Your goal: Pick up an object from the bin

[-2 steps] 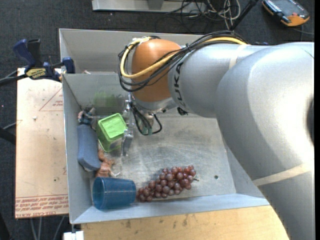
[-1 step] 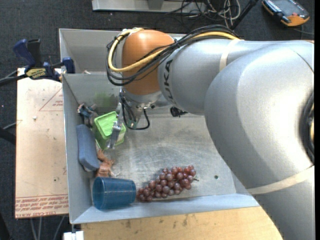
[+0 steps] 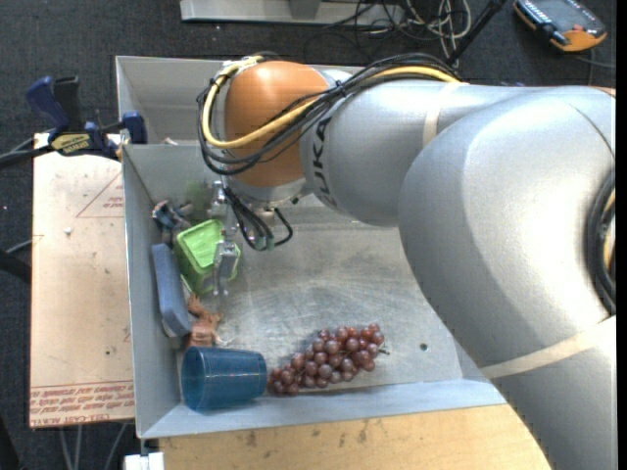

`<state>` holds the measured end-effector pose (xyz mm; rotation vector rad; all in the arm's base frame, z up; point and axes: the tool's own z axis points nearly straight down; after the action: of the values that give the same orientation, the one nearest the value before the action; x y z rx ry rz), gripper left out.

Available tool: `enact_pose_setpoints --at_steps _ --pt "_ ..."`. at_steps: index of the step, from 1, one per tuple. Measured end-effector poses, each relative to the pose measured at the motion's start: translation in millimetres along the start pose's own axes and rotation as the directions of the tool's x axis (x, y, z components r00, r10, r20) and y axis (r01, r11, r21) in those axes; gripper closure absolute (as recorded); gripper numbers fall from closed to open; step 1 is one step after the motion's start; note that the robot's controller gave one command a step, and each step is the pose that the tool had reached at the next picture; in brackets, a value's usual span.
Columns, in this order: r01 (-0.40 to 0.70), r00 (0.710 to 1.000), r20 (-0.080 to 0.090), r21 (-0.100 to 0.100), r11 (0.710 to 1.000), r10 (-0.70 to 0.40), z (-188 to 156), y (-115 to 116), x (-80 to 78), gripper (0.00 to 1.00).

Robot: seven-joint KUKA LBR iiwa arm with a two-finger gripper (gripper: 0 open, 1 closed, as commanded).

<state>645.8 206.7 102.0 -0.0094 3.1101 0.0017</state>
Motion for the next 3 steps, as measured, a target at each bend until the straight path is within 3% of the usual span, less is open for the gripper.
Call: enact_pose_setpoints --at_steps 1,3 --pt "-0.003 1.0 0.001 -0.002 1.0 0.003 -1.2 -0.1 -0.7 1.0" --pt "-0.003 1.0 -0.004 0.0 1.0 0.003 -4.3 -0.7 -0.8 1.0"
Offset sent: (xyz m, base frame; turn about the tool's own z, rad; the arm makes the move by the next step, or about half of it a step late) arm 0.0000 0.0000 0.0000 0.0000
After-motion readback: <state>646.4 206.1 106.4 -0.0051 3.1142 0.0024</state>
